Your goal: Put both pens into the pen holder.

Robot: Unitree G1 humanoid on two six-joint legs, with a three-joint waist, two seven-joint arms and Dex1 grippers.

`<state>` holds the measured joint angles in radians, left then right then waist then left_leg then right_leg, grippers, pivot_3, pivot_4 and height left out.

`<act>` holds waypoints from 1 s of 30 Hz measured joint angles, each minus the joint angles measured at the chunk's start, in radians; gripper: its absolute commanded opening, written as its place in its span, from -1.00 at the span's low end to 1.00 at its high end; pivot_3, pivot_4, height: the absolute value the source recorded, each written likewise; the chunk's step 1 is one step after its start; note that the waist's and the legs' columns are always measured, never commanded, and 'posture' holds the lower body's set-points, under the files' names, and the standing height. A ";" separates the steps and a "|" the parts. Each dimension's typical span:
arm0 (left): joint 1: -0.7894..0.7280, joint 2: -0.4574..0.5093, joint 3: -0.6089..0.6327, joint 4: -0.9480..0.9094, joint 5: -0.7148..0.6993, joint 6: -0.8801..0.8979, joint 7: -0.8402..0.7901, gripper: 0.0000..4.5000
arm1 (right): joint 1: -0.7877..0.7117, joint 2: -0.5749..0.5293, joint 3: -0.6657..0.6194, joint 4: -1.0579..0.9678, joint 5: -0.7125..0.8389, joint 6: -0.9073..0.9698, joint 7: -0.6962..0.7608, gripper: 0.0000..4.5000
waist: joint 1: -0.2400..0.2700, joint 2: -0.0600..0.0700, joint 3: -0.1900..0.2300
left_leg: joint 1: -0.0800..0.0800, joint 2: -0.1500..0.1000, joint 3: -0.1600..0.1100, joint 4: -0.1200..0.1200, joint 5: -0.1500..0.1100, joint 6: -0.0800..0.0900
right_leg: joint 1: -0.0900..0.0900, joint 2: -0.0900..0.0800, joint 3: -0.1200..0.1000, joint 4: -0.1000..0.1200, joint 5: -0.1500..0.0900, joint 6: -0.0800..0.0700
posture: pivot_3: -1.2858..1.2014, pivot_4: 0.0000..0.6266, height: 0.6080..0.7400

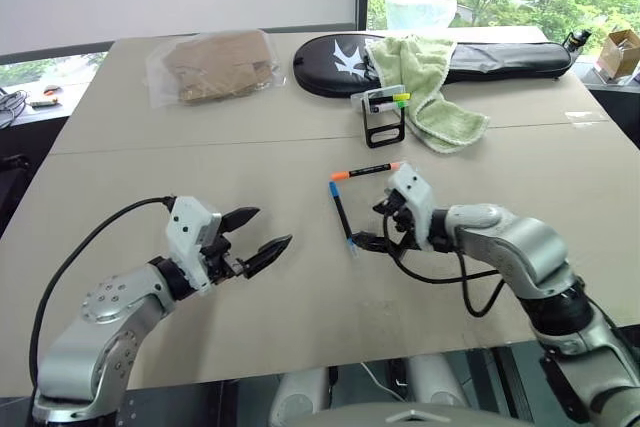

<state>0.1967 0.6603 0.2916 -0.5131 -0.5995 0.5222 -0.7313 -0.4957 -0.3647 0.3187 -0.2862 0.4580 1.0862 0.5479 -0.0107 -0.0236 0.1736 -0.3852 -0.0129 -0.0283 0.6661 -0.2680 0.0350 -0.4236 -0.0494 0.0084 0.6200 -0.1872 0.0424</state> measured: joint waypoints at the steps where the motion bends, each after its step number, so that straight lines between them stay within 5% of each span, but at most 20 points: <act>1: 0.007 0.001 0.009 0.001 0.000 -0.003 -0.006 0.96 | -0.009 0.018 0.000 0.011 -0.004 0.004 -0.008 1.00 | -0.002 0.000 0.000 | 0.001 0.000 0.001 0.000 0.000 0.000 | 0.000 0.000 0.001 0.000 0.000 0.000 | 0.03 -0.52 1.00; 25: -0.036 0.090 0.061 0.088 -0.025 -0.056 -0.166 0.96 | -0.144 0.162 0.203 0.170 -0.199 -0.126 -0.009 1.00 | -0.028 -0.002 -0.002 | -0.003 0.007 0.003 -0.001 0.000 -0.001 | -0.007 0.009 0.004 0.002 0.003 -0.004 | 0.03 -0.52 1.00; 30: -0.038 0.093 0.060 0.071 -0.033 -0.029 -0.156 1.00 | -0.149 0.124 0.245 0.167 -0.275 -0.159 -0.010 -0.01 | -0.027 -0.002 -0.002 | -0.002 0.004 0.003 -0.001 0.000 -0.001 | -0.007 0.004 0.003 0.002 0.003 -0.004 | 0.03 -0.52 1.00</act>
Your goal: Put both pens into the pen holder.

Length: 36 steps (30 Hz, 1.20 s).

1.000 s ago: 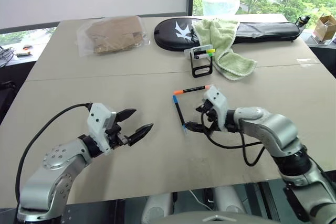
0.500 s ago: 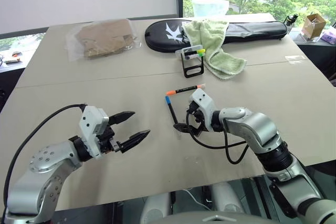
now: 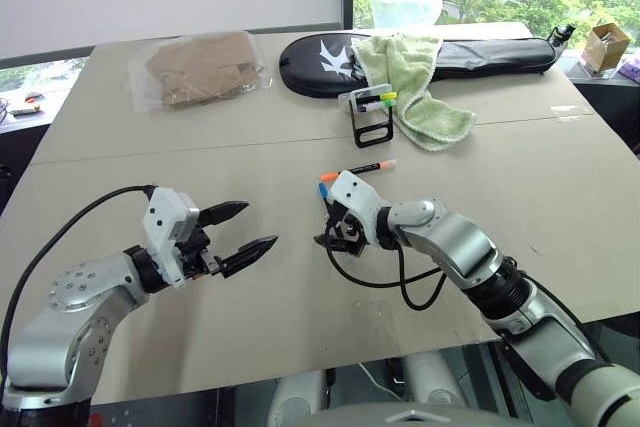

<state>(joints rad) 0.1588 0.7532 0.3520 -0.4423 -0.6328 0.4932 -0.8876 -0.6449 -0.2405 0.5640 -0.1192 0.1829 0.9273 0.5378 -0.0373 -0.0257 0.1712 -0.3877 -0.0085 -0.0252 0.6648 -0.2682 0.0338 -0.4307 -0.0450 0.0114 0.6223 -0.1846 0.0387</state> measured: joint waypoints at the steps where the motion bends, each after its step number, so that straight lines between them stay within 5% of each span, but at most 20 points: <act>1: 0.000 0.000 0.000 -0.012 -0.003 0.007 0.002 1.00 | 0.003 -0.020 0.004 -0.011 -0.009 -0.003 0.003 -0.28 | 0.003 0.000 0.000 | 0.000 -0.001 0.000 0.000 0.000 0.000 | 0.000 -0.001 0.000 0.000 0.000 0.000 | 0.03 -0.52 1.00; 5: -0.001 0.000 0.000 -0.019 -0.019 0.025 0.005 1.00 | 0.022 -0.060 0.019 -0.045 -0.027 -0.018 0.018 -0.98 | 0.005 0.000 0.000 | 0.000 -0.002 0.000 0.000 0.000 0.000 | 0.001 -0.002 -0.001 0.000 0.000 0.000 | 0.03 -0.52 1.00; 10: -0.039 -0.006 -0.007 -0.030 -0.087 0.121 0.061 1.00 | 0.067 -0.134 -0.002 -0.098 -0.048 -0.051 0.022 -0.99 | 0.027 0.000 0.000 | 0.001 -0.003 -0.002 0.002 0.000 0.000 | 0.002 -0.002 -0.002 0.000 -0.001 0.002 | 0.03 -0.52 1.00; 19: -0.177 -0.215 -0.011 -0.031 -0.602 0.474 0.478 1.00 | 0.196 -0.125 -0.362 -0.260 0.137 -0.055 0.043 -0.99 | 0.019 -0.001 0.001 | -0.001 -0.001 -0.004 0.003 0.000 0.000 | 0.001 -0.003 -0.002 0.001 0.002 0.006 | 0.03 -0.52 1.00; 29: -0.411 -0.384 -0.084 0.105 -0.777 0.470 0.743 1.00 | 0.196 -0.082 -0.382 -0.357 0.265 -0.039 0.066 -0.99 | 0.025 -0.001 0.001 | -0.003 -0.006 -0.005 0.004 0.001 -0.001 | 0.001 -0.002 -0.003 0.001 0.002 0.005 | 0.03 -0.52 1.00; 32: -0.431 -0.420 -0.102 0.128 -0.783 0.457 0.756 0.63 | 0.188 -0.081 -0.382 -0.356 0.271 -0.039 0.065 -1.00 | 0.026 -0.001 0.001 | -0.003 -0.006 -0.004 0.004 0.001 -0.001 | 0.001 -0.002 -0.002 0.000 0.002 0.005 | 0.03 -0.52 1.00; 36: -0.438 -0.462 -0.134 0.145 -0.773 0.439 0.761 -0.23 | 0.170 -0.076 -0.380 -0.356 0.280 -0.044 0.065 -1.00 | 0.026 -0.001 0.001 | -0.004 -0.005 -0.005 0.003 0.001 -0.001 | 0.001 -0.002 -0.003 0.000 0.002 0.005 | 0.03 -0.52 1.00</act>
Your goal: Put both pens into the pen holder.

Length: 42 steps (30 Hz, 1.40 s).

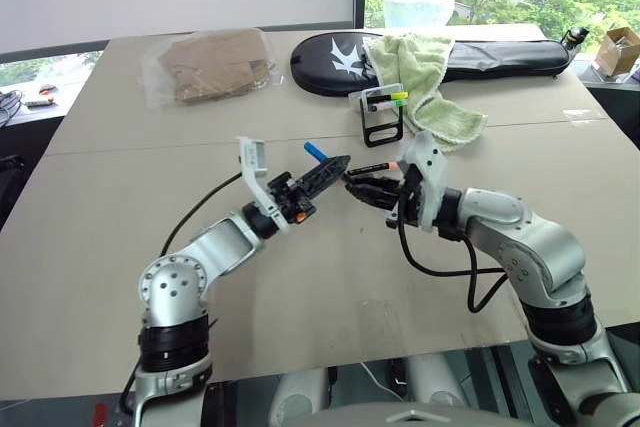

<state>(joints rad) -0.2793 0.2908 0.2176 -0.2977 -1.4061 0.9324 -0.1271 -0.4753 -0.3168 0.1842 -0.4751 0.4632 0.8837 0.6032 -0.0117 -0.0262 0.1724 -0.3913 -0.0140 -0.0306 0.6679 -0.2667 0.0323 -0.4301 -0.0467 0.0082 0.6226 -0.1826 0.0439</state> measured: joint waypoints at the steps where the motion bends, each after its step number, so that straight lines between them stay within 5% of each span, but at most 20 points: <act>1: -0.003 -0.006 -0.003 0.000 0.000 -0.005 0.000 -0.39 | -0.005 0.000 0.000 0.001 0.004 0.000 0.000 -1.00 | 0.000 0.000 0.000 | 0.000 0.000 0.000 0.000 0.000 0.000 | 0.000 0.000 0.000 0.000 0.000 0.000 | 0.03 -0.52 1.00; 4: -0.015 -0.002 -0.001 0.001 -0.006 -0.008 -0.010 -0.98 | -0.013 0.011 -0.001 0.004 0.012 0.000 -0.005 -1.00 | 0.000 0.000 0.000 | 0.000 0.000 0.000 0.000 0.000 0.000 | 0.000 0.000 0.000 0.000 0.000 0.000 | 0.03 -0.52 1.00; 12: -0.077 0.037 0.001 0.056 -0.031 -0.001 -0.050 -0.99 | -0.026 0.020 -0.022 0.004 0.038 -0.013 -0.024 -1.00 | 0.002 0.000 0.000 | -0.001 0.000 -0.001 0.001 0.000 0.000 | 0.000 0.000 -0.001 0.000 0.000 0.000 | 0.03 -0.52 1.00; 16: -0.189 0.077 0.007 0.077 0.024 -0.034 -0.091 -1.00 | -0.031 -0.009 -0.067 -0.010 0.058 -0.043 -0.013 -0.16 | 0.003 0.000 0.000 | -0.001 -0.001 -0.002 0.001 0.000 0.000 | 0.000 0.000 -0.002 0.000 0.000 0.000 | 0.03 -0.52 1.00; 21: -0.365 0.137 -0.122 0.127 0.395 -0.238 -0.268 -1.00 | 0.108 -0.120 -0.092 -0.039 -0.011 -0.090 -0.045 0.96 | 0.014 0.000 0.000 | -0.005 -0.006 -0.001 0.001 0.003 -0.004 | -0.002 0.000 -0.001 -0.001 0.000 0.000 | 0.03 -0.52 1.00; 27: -0.499 0.175 -0.380 0.179 0.894 -0.682 -0.540 -1.00 | 0.234 -0.270 -0.213 -0.161 -0.025 -0.148 -0.024 0.98 | 0.022 0.001 0.000 | -0.006 -0.005 0.001 -0.001 0.003 -0.004 | -0.002 -0.001 0.001 -0.006 -0.001 0.001 | 0.03 -0.52 1.00; 33: -0.555 0.145 -0.548 0.364 1.325 -1.145 -0.586 -1.00 | 0.335 -0.318 -0.331 -0.275 0.019 -0.156 -0.019 0.98 | 0.026 0.001 0.000 | -0.006 -0.001 0.002 0.000 0.000 0.001 | -0.002 0.000 0.001 -0.006 -0.001 0.002 | 0.03 -0.52 1.00; 42: -0.649 0.062 -0.602 0.696 1.636 -1.495 -0.445 -1.00 | 0.445 -0.314 -0.443 -0.376 0.054 -0.246 -0.030 0.98 | 0.025 0.001 0.001 | -0.006 -0.001 0.002 0.003 -0.001 0.003 | -0.001 0.000 0.001 -0.005 0.001 0.004 | 0.03 -0.52 1.00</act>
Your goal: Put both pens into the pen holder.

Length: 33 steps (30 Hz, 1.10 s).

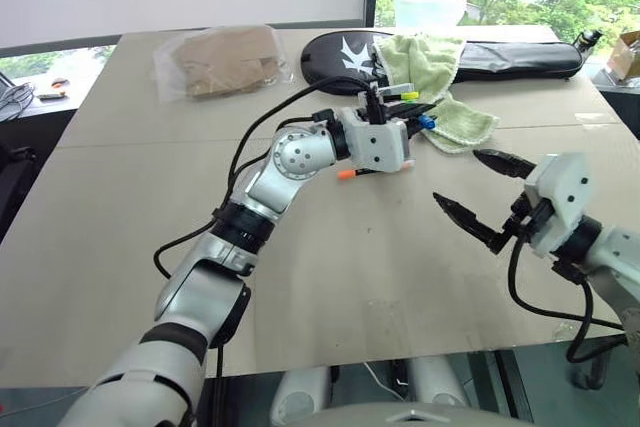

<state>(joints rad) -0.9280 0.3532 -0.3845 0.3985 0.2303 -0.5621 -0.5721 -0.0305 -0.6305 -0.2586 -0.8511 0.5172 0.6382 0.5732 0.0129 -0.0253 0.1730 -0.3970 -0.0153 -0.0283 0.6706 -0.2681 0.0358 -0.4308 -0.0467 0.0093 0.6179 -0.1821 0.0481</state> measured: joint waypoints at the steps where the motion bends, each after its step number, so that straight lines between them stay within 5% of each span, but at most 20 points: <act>1: -0.009 -0.001 0.000 0.021 0.009 -0.015 0.011 -1.00 | 0.005 0.002 -0.004 -0.004 0.003 -0.007 -0.002 0.98 | 0.000 0.000 0.000 | 0.000 0.000 -0.001 0.000 0.000 0.000 | 0.000 0.000 -0.001 0.000 0.000 0.000 | 0.03 -0.52 1.00; 23: -0.260 -0.091 -0.009 0.672 0.206 -0.219 0.254 -1.00 | 0.093 0.015 -0.103 -0.040 0.082 -0.033 -0.058 0.98 | 0.001 0.000 0.000 | 0.000 -0.004 -0.001 0.001 0.000 0.000 | 0.000 0.000 -0.001 0.004 0.000 0.001 | 0.03 -0.52 1.00; 32: -0.297 -0.119 0.018 0.771 0.187 -0.219 0.255 0.74 | 0.135 0.015 -0.103 -0.083 0.086 -0.033 -0.088 1.00 | 0.001 0.000 0.000 | 0.000 -0.004 -0.002 0.001 0.000 0.000 | 0.000 0.000 -0.002 0.006 0.000 0.001 | 0.03 -0.52 1.00; 33: -0.296 -0.122 0.038 0.766 0.145 -0.231 0.210 0.74 | 0.142 0.015 -0.103 -0.084 0.086 -0.033 -0.093 1.00 | 0.001 0.000 0.000 | 0.000 -0.004 -0.002 0.001 0.000 0.000 | 0.000 0.000 -0.002 0.006 0.000 0.001 | 0.03 -0.52 1.00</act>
<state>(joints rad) -1.2236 0.2311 -0.3461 1.1642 0.3751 -0.7928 -0.3625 0.1112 -0.6156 -0.3619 -0.9348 0.6029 0.6052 0.4806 0.0140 -0.0256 0.1728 -0.3967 -0.0192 -0.0302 0.6721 -0.2682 0.0358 -0.4308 -0.0470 0.0078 0.6236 -0.1816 0.0488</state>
